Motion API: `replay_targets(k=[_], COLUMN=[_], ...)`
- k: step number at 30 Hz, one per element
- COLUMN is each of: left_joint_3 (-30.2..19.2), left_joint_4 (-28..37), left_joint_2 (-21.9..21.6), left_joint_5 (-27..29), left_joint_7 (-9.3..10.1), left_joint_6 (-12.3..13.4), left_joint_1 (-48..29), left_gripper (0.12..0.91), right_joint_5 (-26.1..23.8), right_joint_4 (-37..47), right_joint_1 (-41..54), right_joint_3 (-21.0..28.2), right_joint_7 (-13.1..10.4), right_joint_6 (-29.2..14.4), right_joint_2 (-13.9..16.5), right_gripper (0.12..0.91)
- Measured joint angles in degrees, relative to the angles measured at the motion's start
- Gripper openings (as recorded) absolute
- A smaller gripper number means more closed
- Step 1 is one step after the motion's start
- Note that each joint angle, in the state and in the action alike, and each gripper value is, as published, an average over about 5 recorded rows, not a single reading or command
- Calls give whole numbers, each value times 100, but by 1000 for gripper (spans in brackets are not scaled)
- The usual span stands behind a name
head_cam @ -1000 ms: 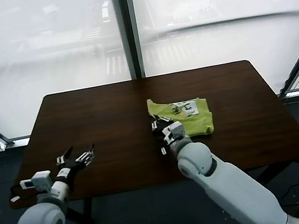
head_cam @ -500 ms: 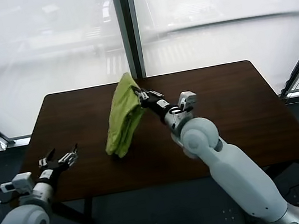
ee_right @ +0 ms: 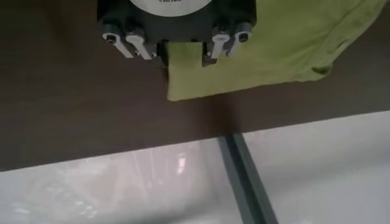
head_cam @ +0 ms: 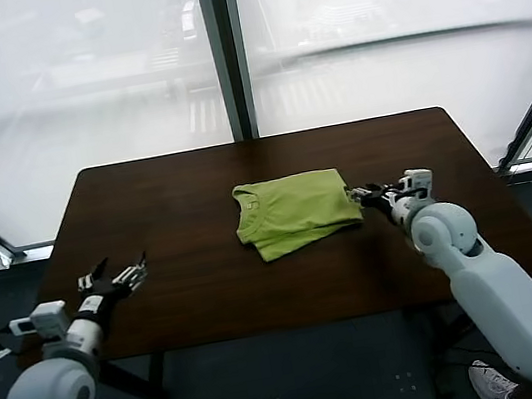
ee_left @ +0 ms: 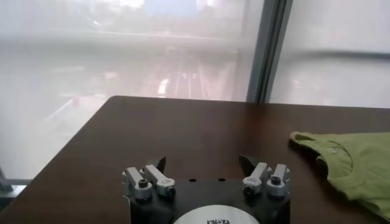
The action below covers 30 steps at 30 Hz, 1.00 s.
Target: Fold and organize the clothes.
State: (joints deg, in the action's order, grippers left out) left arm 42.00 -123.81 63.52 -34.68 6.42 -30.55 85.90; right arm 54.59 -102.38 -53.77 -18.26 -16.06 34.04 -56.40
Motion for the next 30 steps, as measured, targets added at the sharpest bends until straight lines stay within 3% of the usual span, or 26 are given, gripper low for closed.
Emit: replay_targets(k=[6, 10, 14, 18, 22, 27, 30], left_joint_3=[-93, -183, -303, -315, -241, -138, -69], left_joint_4=[-5, 5, 32, -37, -149, -168, -175], left_joint_2=[86, 150, 197, 195, 244, 354, 421], left_joint_5=[161, 501, 1010, 1462, 1651, 1937, 2058], left_joint_7=[-11, -117, -279, -421, -537, -794, -957], left_joint_6=[185, 546, 1167, 1875, 2488, 3204, 3453], left_joint_1=[40, 159, 426, 864, 1452, 2151, 2504], left_gripper=[907, 907, 907, 907, 907, 907, 907], right_joint_5=[-467, -1277, -2261, -2968, -3233, -3354, -3379], right_joint_4=[-392, -440, -505, -748, -1054, -1399, -1547], right_joint_1=[-446, -863, -1413, -2133, -2969, -3877, -4249], right_joint_3=[-299, -333, -427, -624, -916, -1292, -1438], right_joint_7=[695, 962, 773, 515, 460, 446, 415], right_joint_6=[-740, -1835, -3108, -3939, -4354, -4563, -4595], right_joint_2=[232, 223, 109, -70, -215, -312, -351], right_gripper=[906, 907, 907, 907, 907, 907, 907])
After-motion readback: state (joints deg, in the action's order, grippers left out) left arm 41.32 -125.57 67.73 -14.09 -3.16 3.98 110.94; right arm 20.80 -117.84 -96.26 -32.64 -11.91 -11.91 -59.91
